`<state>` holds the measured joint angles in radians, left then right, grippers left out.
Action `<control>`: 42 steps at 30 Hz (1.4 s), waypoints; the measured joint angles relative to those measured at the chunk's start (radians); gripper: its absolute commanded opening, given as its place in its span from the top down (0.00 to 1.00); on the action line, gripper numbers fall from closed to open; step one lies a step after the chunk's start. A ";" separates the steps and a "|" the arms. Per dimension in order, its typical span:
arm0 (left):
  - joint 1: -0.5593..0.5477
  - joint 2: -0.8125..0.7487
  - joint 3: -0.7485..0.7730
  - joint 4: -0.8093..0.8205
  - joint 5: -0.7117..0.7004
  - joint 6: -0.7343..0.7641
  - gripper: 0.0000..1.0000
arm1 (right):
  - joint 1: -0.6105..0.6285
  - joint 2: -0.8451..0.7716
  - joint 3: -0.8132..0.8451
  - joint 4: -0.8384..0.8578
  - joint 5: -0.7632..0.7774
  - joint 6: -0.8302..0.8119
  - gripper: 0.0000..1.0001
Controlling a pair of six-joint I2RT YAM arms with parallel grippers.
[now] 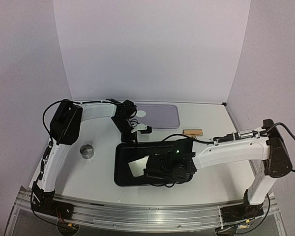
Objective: Roll out the dumpling wrappers from the dough
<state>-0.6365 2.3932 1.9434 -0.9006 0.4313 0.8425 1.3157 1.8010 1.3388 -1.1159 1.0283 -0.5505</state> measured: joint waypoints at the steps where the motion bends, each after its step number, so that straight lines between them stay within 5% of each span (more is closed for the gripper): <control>1: 0.000 0.000 0.000 0.000 0.000 0.000 1.00 | 0.002 0.003 0.013 -0.003 -0.007 -0.001 1.00; 8: 0.000 0.000 0.000 0.000 0.000 0.000 1.00 | -0.004 -0.006 0.093 0.003 -0.002 -0.027 1.00; 16: 0.000 0.000 0.000 0.000 0.000 0.000 1.00 | -0.022 -0.135 -0.049 -0.034 0.034 -0.066 1.00; 42: 0.000 0.000 0.001 -0.001 0.000 0.000 1.00 | -0.078 -0.084 -0.072 -0.047 0.040 -0.047 1.00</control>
<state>-0.6365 2.3932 1.9444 -0.9018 0.4316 0.8421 1.2377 1.7167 1.2671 -1.1624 1.0681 -0.5972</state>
